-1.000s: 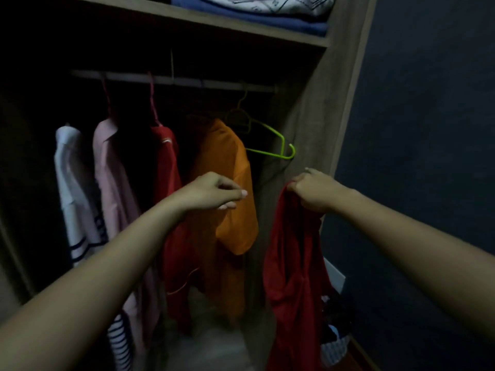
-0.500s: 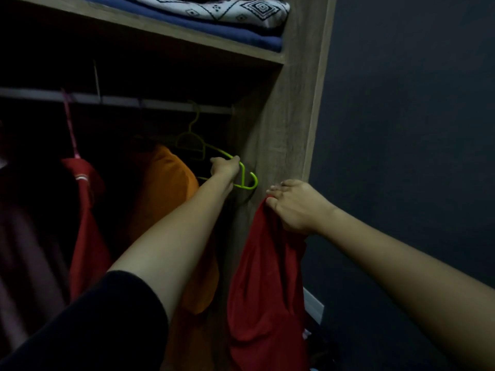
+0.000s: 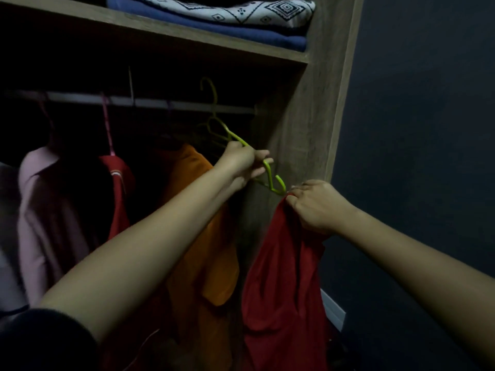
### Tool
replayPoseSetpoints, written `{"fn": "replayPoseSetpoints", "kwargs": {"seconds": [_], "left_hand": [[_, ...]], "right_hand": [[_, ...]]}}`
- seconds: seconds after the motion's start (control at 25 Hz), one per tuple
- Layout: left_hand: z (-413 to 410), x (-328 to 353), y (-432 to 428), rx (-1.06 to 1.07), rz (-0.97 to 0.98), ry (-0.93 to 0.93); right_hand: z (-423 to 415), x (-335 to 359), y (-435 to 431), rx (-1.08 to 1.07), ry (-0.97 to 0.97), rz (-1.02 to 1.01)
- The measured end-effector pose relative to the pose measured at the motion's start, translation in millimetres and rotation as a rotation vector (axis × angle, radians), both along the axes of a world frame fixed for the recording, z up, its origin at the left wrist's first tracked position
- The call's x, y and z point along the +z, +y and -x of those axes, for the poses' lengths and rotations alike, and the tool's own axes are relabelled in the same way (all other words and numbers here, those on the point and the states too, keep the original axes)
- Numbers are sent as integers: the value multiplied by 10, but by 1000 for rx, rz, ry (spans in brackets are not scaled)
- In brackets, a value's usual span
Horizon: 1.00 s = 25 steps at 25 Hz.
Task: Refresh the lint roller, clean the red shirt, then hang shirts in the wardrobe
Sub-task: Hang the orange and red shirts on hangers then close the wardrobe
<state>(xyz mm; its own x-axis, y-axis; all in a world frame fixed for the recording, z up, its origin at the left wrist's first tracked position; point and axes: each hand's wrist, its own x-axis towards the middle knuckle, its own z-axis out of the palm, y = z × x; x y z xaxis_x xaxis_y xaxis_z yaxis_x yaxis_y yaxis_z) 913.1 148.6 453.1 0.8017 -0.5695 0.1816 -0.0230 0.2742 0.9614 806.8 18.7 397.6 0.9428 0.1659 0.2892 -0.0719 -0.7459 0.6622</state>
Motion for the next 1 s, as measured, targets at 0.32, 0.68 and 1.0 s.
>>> {"fn": "replayPoseSetpoints", "kwargs": {"seconds": [0.32,0.68,1.0], "left_hand": [[499,-594,1899,191,-247,-102],[1035,-722,3355,478,-607,-702],[1287,-1002,3510,385,-511,-718]], "right_hand": [[70,111,236,-188,76,-261],[245,23,749,-201,-78,-999],[682,-25,1816,168,91,-1057]]}}
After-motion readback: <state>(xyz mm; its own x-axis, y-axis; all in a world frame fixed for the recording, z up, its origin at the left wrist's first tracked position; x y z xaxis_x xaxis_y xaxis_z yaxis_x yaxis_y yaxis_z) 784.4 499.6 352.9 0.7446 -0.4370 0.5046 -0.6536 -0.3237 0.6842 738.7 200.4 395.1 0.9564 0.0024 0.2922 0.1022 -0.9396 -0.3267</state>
